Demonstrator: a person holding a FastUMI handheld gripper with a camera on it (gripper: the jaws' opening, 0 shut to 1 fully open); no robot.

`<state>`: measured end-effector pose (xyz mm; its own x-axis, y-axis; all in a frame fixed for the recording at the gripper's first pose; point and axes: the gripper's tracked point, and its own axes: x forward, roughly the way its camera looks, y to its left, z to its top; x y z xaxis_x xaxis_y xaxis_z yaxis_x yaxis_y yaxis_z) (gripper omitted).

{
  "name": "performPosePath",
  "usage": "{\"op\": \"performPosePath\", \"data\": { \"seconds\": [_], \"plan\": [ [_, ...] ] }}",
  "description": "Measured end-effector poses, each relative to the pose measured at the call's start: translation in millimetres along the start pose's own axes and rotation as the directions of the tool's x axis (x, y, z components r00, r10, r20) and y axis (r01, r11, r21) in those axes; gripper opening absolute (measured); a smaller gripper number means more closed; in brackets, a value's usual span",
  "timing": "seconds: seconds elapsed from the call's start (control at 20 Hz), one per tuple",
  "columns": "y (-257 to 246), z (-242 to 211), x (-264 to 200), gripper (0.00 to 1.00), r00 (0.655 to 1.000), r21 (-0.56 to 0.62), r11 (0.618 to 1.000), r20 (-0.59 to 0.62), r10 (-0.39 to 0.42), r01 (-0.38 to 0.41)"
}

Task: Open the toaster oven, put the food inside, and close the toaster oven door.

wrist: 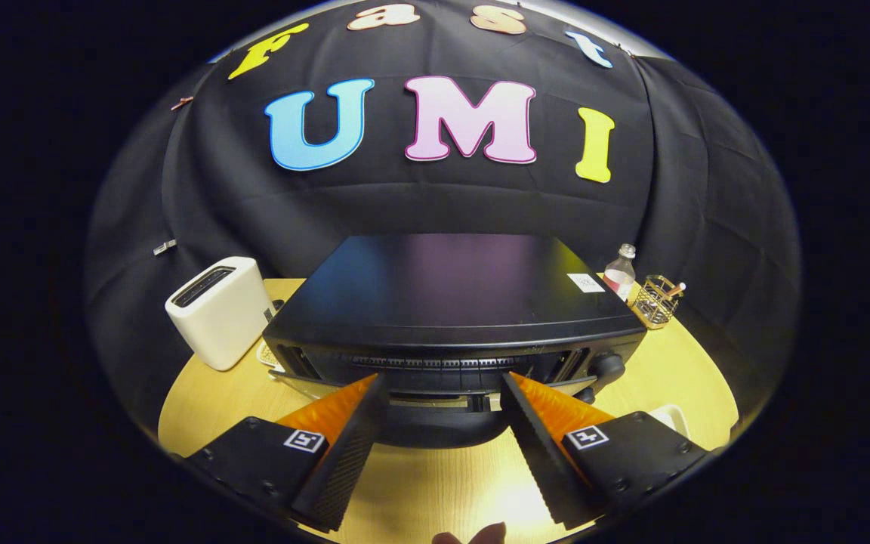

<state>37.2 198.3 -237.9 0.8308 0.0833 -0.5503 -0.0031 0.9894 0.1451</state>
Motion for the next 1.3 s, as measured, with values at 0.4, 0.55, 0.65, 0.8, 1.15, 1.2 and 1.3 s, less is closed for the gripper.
{"op": "performPosePath", "data": {
  "seconds": [0.4,0.55,0.65,0.8,1.15,1.2,1.3],
  "plan": [
    [0,-38,-28,0.99,0.999,0.010,1.000,-0.033,0.000,0.001],
    [1,-54,-36,0.99,0.999,0.016,1.000,-0.052,0.000,0.001],
    [1,-63,-39,0.99,0.998,-0.001,1.000,-0.060,0.000,0.000],
    [-1,-90,-44,0.98,0.991,0.003,1.000,-0.135,-0.003,0.003],
    [-16,-169,-48,0.99,0.944,0.071,0.997,-0.330,0.019,0.005],
    [-17,-172,-49,1.00,0.941,0.076,0.997,-0.338,0.023,0.003],
    [-18,-175,-52,1.00,0.939,0.067,0.998,-0.342,0.029,-0.007]
  ]
}}
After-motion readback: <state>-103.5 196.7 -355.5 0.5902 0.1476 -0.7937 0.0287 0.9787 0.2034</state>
